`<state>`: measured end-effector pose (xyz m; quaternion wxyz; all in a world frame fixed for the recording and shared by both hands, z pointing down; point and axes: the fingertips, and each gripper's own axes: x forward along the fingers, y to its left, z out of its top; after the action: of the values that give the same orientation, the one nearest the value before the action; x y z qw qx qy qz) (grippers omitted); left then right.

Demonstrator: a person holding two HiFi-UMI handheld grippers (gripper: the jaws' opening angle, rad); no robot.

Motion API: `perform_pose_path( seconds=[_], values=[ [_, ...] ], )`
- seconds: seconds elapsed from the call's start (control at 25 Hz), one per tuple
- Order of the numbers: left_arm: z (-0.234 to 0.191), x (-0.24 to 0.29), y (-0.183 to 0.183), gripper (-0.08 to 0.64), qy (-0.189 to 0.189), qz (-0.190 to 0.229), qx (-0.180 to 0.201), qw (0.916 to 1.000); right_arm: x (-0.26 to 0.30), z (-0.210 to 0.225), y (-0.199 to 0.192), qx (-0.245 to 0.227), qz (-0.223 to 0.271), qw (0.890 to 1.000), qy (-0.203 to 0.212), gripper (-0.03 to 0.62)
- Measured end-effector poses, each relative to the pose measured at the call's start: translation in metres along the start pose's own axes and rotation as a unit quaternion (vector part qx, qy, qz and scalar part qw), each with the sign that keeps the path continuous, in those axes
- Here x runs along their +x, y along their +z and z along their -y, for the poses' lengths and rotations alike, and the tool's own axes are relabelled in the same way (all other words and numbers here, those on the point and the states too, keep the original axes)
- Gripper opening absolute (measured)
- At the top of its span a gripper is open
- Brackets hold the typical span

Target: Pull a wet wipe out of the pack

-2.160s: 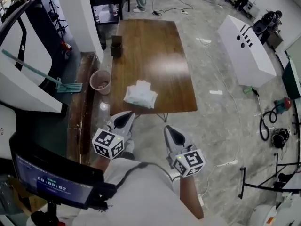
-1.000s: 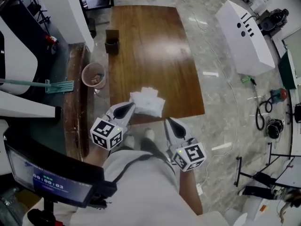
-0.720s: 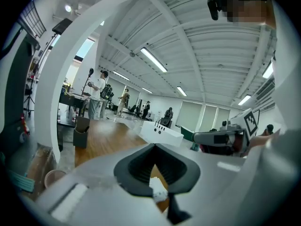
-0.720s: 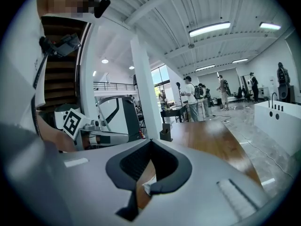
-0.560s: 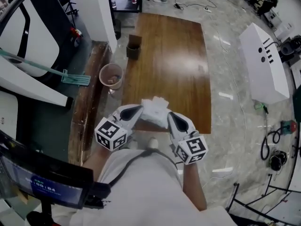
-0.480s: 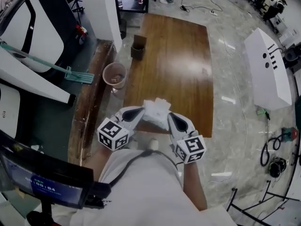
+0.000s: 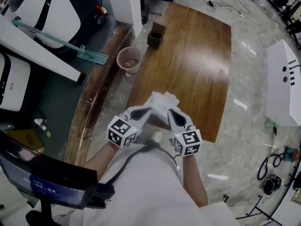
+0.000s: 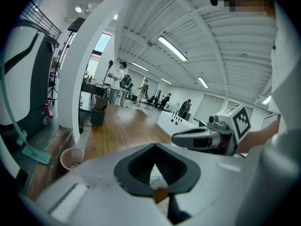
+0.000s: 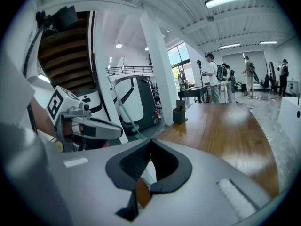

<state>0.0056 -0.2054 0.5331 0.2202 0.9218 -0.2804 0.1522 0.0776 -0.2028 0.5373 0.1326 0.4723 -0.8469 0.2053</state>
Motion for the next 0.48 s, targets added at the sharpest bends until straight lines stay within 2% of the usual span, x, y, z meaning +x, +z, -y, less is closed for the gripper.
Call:
perform_pose_path(
  seconds=[0.12, 0.48],
  values=[
    [0.001, 0.01, -0.006, 0.003, 0.002, -0.012, 0.001, 0.9999, 0.009, 0.007, -0.017, -0.019, -0.025, 1.0, 0.002, 0.008],
    [0.002, 0.031, -0.021, 0.003, 0.021, -0.033, -0.012, 0.9992, 0.027, 0.026, -0.062, -0.029, -0.089, 0.996, 0.013, 0.008]
  ],
)
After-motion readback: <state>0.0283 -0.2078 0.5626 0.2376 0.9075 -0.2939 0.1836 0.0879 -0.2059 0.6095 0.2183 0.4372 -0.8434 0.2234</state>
